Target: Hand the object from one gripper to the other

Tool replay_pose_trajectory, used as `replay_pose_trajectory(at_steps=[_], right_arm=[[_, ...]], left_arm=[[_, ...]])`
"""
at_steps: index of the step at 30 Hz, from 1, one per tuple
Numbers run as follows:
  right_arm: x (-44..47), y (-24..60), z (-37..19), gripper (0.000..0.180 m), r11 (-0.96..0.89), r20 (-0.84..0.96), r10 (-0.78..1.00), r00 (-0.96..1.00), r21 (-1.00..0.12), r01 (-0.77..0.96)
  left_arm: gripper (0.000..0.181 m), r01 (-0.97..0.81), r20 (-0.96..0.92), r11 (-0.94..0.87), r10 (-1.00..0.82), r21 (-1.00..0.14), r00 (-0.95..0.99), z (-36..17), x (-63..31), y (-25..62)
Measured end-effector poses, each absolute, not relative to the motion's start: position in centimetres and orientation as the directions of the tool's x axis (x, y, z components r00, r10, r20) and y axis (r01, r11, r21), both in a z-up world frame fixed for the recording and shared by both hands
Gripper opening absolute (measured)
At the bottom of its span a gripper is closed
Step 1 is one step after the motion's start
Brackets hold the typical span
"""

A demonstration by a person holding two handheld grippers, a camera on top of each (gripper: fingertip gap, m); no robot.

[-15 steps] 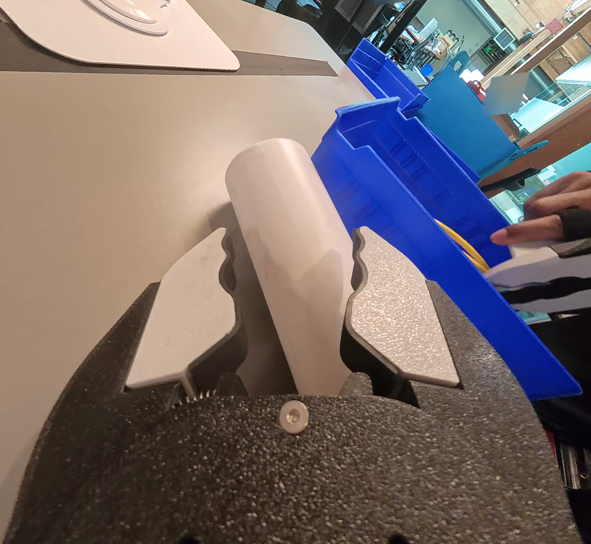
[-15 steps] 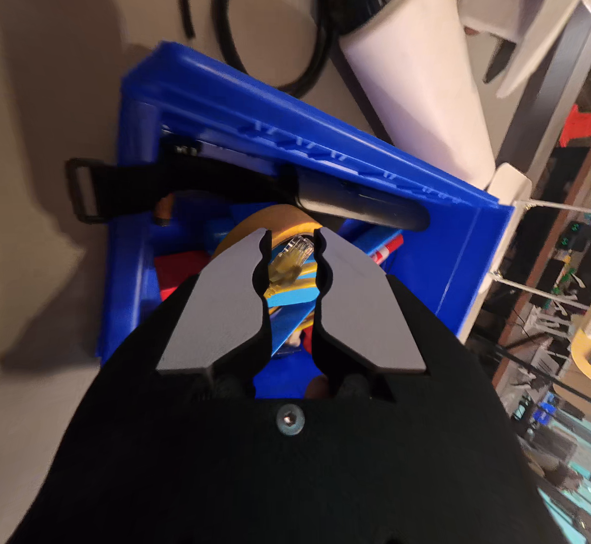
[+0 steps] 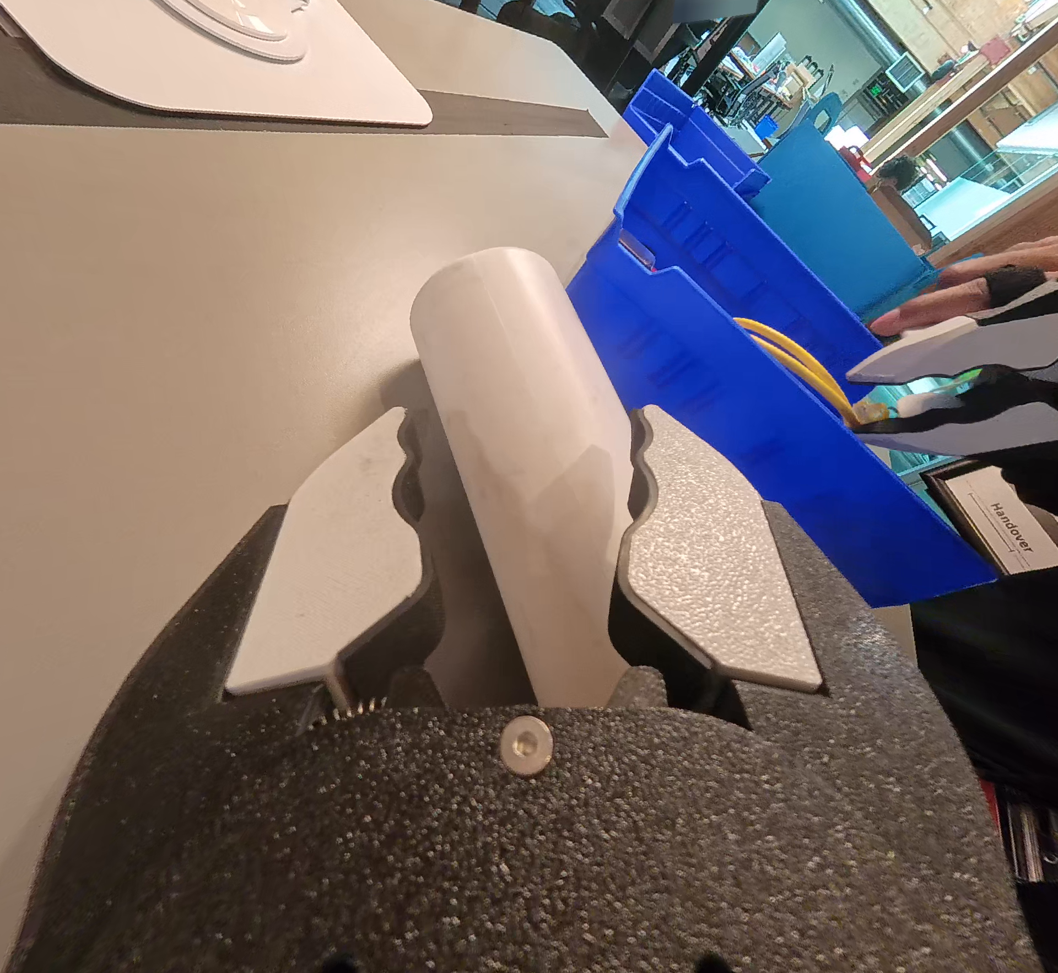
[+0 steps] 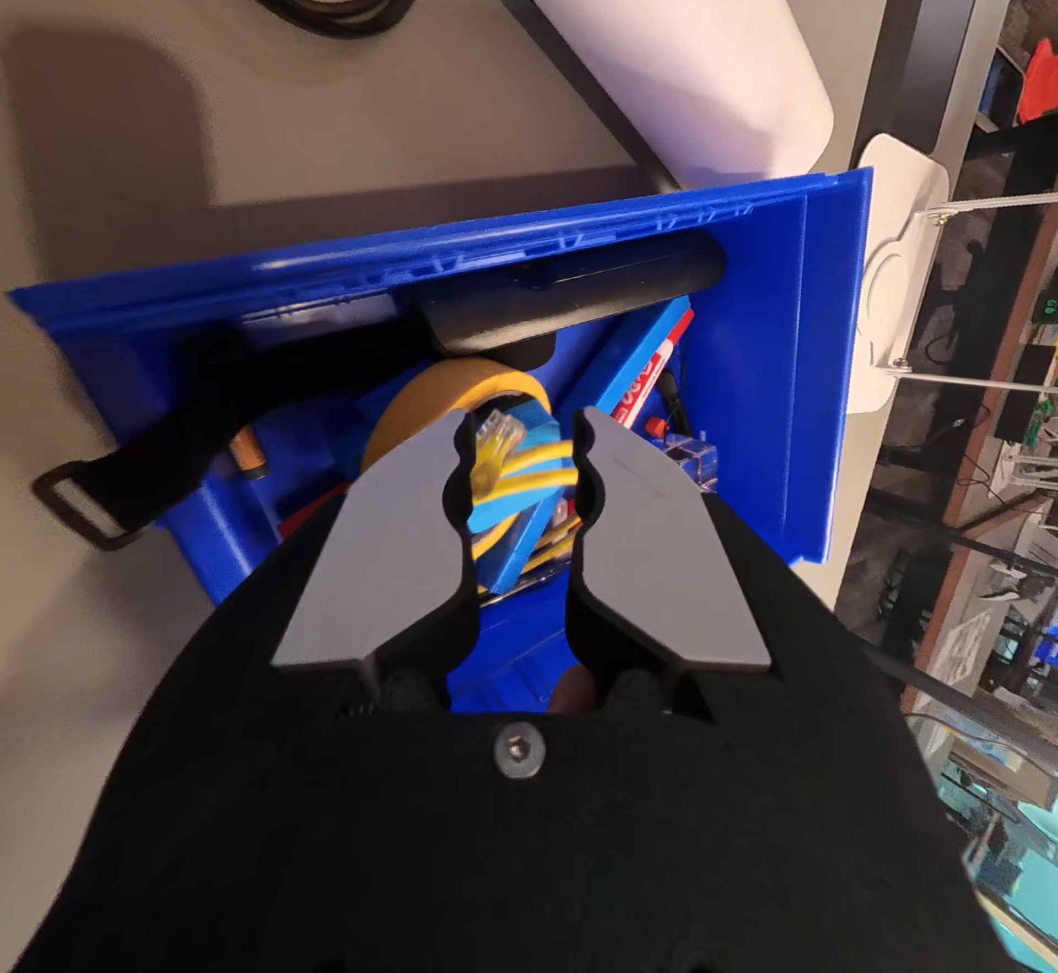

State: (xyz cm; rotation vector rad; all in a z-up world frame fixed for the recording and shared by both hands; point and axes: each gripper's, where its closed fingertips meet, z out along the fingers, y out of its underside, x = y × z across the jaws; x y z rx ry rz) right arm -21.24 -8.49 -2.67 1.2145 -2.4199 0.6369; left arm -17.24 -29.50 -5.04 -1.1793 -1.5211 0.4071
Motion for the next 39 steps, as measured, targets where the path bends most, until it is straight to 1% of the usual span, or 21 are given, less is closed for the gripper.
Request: replay_pose_trajectory(at_steps=[1,4,6,9,10,11,14,16,18,27,31,39], right_arm=[[-21.0,-8.0,-2.6,0.034,0.523,0.496,-0.658,-0.566,-0.24,-0.818],[-20.2,-6.6,-3.0,0.044,0.499,0.48,-0.677,-0.557,-0.257,-0.828],[-19.9,-5.7,-3.7,0.051,0.489,0.489,-0.687,-0.538,-0.237,-0.839],[-21.0,-4.8,-5.5,0.061,0.473,0.568,-0.698,-0.435,-0.089,-0.876],[-21.5,-4.7,-6.0,0.062,0.47,0.599,-0.693,-0.401,-0.046,-0.881],[-21.8,-4.9,-6.2,0.06,0.462,0.634,-0.678,-0.373,-0.028,-0.886],[-22.1,-5.3,-5.7,0.055,0.472,0.655,-0.644,-0.395,-0.065,-0.879],[-22.4,-6.0,-4.5,0.041,0.475,0.68,-0.602,-0.419,-0.117,-0.872],[-23.2,-6.5,-3.0,0.033,0.484,0.702,-0.566,-0.433,-0.142,-0.863],[-27.0,-9.2,1.0,0.026,0.511,0.675,-0.496,-0.545,-0.281,-0.812],[-28.8,-10.3,2.4,0.021,0.52,0.7,-0.463,-0.543,-0.281,-0.806],[-31.9,-12.4,4.2,0.02,0.547,0.748,-0.383,-0.542,-0.289,-0.786]], left_arm=[[0.071,0.452,0.543,0.443,0.832,-0.774,0.112,-5.0,-17.2,-29.5],[0.071,0.455,0.545,0.445,0.831,-0.772,0.113,-5.2,-17.3,-29.4],[0.071,0.459,0.544,0.443,0.831,-0.77,0.111,-5.3,-17.3,-29.4],[0.07,0.478,0.521,0.419,0.848,-0.772,0.098,-6.0,-17.3,-29.4],[0.07,0.487,0.512,0.409,0.854,-0.772,0.094,-6.2,-17.3,-29.4],[0.07,0.493,0.508,0.404,0.856,-0.771,0.093,-6.4,-17.4,-29.3],[0.069,0.492,0.51,0.405,0.855,-0.77,0.095,-6.4,-17.4,-29.2],[0.069,0.492,0.506,0.402,0.858,-0.772,0.093,-6.4,-17.4,-29.3],[0.069,0.492,0.505,0.402,0.858,-0.772,0.092,-6.5,-17.4,-29.3],[0.068,0.49,0.501,0.399,0.86,-0.775,0.091,-6.4,-17.4,-29.3],[0.068,0.49,0.502,0.399,0.86,-0.775,0.092,-6.4,-17.4,-29.3],[0.068,0.489,0.505,0.403,0.858,-0.774,0.091,-6.5,-17.4,-29.4]])
